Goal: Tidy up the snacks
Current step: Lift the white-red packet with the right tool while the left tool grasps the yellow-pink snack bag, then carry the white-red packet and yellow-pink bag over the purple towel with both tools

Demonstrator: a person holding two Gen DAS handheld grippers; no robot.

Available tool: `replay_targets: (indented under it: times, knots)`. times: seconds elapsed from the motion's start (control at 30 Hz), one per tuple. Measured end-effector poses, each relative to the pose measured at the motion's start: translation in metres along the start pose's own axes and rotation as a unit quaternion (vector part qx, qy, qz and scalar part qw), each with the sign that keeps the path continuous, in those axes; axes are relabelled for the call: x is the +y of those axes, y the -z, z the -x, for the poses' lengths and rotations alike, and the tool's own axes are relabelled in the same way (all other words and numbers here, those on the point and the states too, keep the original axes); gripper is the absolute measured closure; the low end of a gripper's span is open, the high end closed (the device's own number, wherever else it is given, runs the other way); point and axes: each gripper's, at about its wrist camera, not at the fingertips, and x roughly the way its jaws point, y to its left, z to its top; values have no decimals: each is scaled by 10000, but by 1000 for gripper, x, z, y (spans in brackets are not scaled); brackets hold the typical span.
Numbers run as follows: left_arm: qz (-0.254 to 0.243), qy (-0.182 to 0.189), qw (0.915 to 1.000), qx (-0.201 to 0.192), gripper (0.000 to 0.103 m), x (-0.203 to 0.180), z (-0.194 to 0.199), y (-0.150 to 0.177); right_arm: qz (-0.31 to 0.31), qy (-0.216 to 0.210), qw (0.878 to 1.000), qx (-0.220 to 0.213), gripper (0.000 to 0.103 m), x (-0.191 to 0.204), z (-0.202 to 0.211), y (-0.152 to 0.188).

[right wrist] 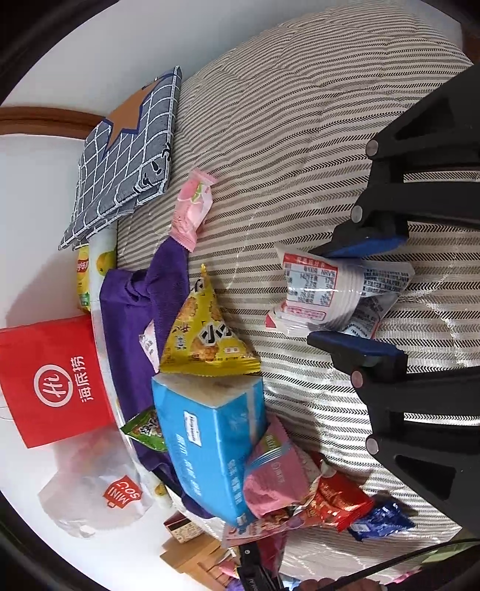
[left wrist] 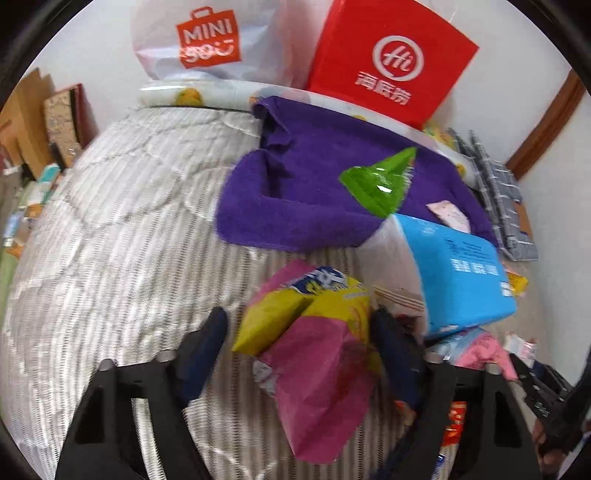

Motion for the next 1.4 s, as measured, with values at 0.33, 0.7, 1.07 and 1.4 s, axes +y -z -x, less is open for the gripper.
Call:
replay_targets:
  times: [0.33, 0.7, 1.07, 1.4]
  knots:
    - [-40, 72, 9997, -251, 46, 2, 31, 9, -41, -126, 9992, -389, 74, 4, 30, -4]
    - [-36, -196, 9977, -650, 46, 11, 81, 25, -8, -205, 9970, -740, 74, 19, 64, -5]
    - [-183, 96, 9972, -718, 46, -17, 100, 36, -41, -388, 9940, -1020, 74, 38, 92, -14]
    - [-388, 271, 9956, -814, 46, -44, 110, 33, -142, -531, 9921, -1130, 74, 45, 102, -25]
